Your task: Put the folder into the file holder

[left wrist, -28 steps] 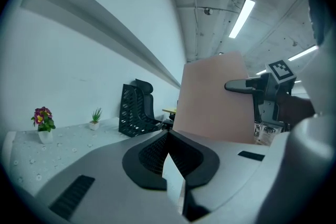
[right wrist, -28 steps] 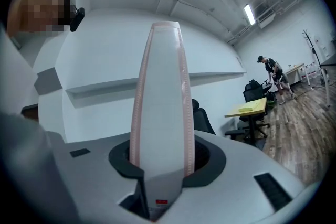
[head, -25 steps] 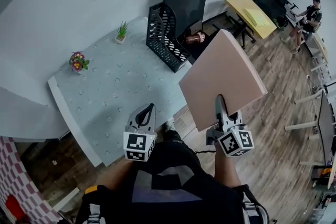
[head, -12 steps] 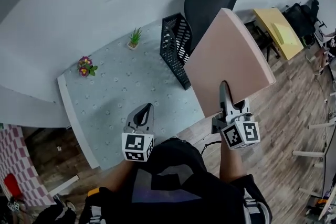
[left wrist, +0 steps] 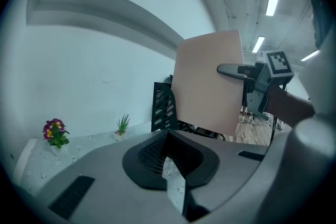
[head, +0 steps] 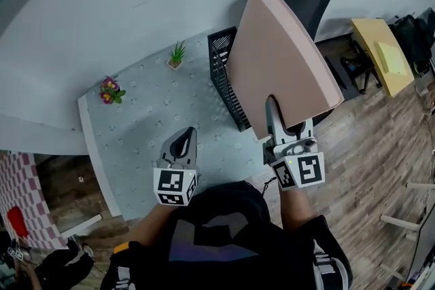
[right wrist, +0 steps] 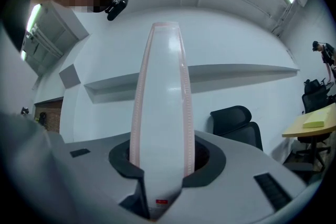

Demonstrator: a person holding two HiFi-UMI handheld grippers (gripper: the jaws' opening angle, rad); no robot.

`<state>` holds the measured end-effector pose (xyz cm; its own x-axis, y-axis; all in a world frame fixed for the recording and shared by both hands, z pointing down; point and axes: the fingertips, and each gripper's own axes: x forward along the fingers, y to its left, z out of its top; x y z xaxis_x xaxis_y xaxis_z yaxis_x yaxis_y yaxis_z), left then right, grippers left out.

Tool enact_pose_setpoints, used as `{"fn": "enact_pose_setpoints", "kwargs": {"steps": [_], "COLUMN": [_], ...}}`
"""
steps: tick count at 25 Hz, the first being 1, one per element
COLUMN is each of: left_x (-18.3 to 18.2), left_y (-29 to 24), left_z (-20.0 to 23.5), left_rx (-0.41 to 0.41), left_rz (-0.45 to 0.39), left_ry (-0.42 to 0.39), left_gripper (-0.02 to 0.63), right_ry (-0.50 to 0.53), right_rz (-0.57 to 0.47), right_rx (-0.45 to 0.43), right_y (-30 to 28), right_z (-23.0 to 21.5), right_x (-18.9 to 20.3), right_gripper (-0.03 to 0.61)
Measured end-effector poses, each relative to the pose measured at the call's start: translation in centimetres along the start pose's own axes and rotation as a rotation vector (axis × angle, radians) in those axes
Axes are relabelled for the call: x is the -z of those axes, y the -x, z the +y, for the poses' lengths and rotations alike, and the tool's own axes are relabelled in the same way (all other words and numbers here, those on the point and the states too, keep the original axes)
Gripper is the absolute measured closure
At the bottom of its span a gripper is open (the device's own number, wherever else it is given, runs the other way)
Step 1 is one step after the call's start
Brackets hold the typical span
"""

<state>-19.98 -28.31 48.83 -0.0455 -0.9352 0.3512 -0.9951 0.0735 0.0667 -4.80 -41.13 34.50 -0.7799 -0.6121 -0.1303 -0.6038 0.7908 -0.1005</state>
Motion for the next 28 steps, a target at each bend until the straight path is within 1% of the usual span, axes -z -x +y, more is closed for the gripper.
{"fn": "enact_pose_setpoints", "kwargs": {"steps": [4, 11, 18, 28], "left_x": [0.7, 2.2, 3.0, 3.9], "left_y": [-1.0, -1.8, -2.5, -3.1], "left_z": [0.5, 1.4, 1.3, 1.2], "left_rx": [-0.057, -0.123, -0.131, -0.123], "left_rz": [0.027, 0.078, 0.108, 0.15], "left_ry": [0.024, 0.059, 0.066, 0.048], "left_gripper": [0.607, 0.607, 0.607, 0.607], "right_ry": [0.01, -0.002, 0.01, 0.0], "right_rz": [-0.021, -0.031, -0.038, -0.045], "right_rx": [-0.053, -0.078, -0.083, -0.064], "right_y": [-2.3, -4.1, -5.0, -4.8], "right_z": [0.0, -0.7, -0.7, -0.9], "right_x": [1.1, 3.6, 5.2, 7.9], "right_gripper": [0.43, 0.43, 0.43, 0.428]}}
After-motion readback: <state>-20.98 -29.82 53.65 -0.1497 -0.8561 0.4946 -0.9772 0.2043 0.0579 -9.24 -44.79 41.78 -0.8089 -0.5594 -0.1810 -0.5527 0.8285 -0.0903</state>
